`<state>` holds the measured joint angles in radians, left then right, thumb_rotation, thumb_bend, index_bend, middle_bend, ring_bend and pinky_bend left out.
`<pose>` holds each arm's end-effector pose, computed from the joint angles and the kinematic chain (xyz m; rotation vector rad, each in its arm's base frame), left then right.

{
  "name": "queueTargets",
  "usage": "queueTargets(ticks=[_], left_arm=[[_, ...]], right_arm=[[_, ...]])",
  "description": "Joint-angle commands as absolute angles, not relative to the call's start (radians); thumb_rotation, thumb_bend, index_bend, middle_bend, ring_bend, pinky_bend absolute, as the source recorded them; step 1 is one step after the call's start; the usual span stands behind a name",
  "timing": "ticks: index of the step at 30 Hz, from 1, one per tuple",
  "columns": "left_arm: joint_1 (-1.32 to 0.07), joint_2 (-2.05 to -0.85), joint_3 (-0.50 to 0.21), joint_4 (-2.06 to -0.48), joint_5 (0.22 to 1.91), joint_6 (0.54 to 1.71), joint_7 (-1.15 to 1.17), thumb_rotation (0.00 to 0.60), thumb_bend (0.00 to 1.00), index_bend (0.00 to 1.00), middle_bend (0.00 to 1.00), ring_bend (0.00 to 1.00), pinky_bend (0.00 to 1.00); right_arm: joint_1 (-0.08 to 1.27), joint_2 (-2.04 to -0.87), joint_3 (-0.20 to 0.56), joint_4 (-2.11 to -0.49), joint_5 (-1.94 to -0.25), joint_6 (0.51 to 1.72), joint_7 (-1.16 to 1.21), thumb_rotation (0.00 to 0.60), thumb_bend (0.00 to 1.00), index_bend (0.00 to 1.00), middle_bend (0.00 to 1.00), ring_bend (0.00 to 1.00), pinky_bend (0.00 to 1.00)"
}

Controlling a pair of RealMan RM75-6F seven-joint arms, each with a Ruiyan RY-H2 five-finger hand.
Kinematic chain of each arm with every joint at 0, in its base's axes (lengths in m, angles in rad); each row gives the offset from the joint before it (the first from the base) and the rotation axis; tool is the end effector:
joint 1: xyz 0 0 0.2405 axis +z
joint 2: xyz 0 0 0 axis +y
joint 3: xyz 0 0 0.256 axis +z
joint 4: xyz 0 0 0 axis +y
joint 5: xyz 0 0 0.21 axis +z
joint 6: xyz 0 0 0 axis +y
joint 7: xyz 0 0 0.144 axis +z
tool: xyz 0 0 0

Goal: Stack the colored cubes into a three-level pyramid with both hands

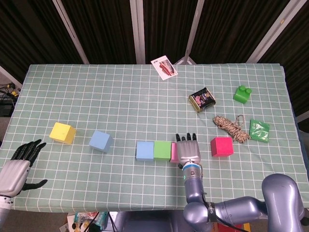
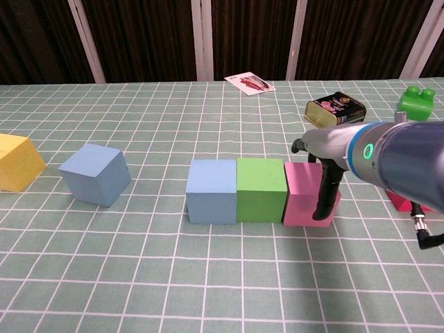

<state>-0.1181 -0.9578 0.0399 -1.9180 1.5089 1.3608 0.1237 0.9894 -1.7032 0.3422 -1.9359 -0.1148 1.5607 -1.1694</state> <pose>-0.2665 0.1639 0.1540 -1.5436 -1.0491 -0.8152 -0.0717 -0.2893 -0.0276 1.6915 -1.1110 0.3267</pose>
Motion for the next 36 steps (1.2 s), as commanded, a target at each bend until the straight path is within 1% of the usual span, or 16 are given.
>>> queueTargets(ticks=[1, 9, 12, 15, 17, 19, 21, 29, 36], left_arm=[[-0.118, -0.959, 0.04, -1.918, 1.508, 1.36, 0.125, 0.6, 0.09, 0.0, 0.0, 0.0, 0.0], [-0.117, -0.96, 0.041, -1.918, 1.51, 1.361, 0.129, 0.6, 0.09, 0.0, 0.0, 0.0, 0.0], [-0.116, -0.959, 0.042, -1.917, 1.511, 1.364, 0.127, 0.6, 0.09, 0.0, 0.0, 0.0, 0.0], [-0.114, -0.958, 0.044, -1.917, 1.514, 1.366, 0.124, 0.6, 0.09, 0.0, 0.0, 0.0, 0.0], [-0.113, -0.958, 0.044, -1.916, 1.517, 1.368, 0.123, 0.6, 0.09, 0.0, 0.0, 0.0, 0.0], [-0.112, -0.957, 0.044, -1.918, 1.518, 1.37, 0.121, 0.6, 0.09, 0.0, 0.0, 0.0, 0.0], [-0.112, -0.958, 0.044, -1.918, 1.52, 1.371, 0.122, 0.6, 0.09, 0.0, 0.0, 0.0, 0.0], [-0.114, -0.961, 0.047, -1.92, 1.516, 1.363, 0.14, 0.6, 0.09, 0.0, 0.0, 0.0, 0.0], [-0.116, -0.966, 0.045, -1.923, 1.503, 1.354, 0.154, 0.6, 0.11, 0.0, 0.0, 0.0, 0.0]], right_arm=[[0.993, -1.695, 0.345, -1.958, -0.123, 1.57, -1.175, 0.6, 0.17, 0.0, 0.2, 0.0, 0.01], [1.011, -1.658, 0.359, -2.044, -0.167, 1.602, -1.19, 0.6, 0.17, 0.0, 0.19, 0.0, 0.01], [1.008, -1.627, 0.353, -2.075, -0.217, 1.607, -1.18, 0.6, 0.17, 0.0, 0.19, 0.0, 0.01], [0.984, -1.573, 0.308, -2.108, -0.354, 1.608, -1.137, 0.6, 0.17, 0.0, 0.17, 0.0, 0.01], [0.953, -1.533, 0.28, -2.134, -0.444, 1.605, -1.084, 0.6, 0.17, 0.0, 0.14, 0.0, 0.0], [0.919, -1.491, 0.235, -2.15, -0.544, 1.6, -1.035, 0.6, 0.17, 0.0, 0.08, 0.0, 0.0], [0.88, -1.448, 0.187, -2.165, -0.633, 1.594, -0.984, 0.6, 0.17, 0.0, 0.06, 0.0, 0.0], [0.729, -1.295, 0.024, -2.224, -0.84, 1.575, -0.814, 0.6, 0.17, 0.0, 0.0, 0.0, 0.0], [0.608, -1.194, -0.1, -2.255, -1.001, 1.557, -0.69, 0.6, 0.17, 0.0, 0.0, 0.0, 0.0]])
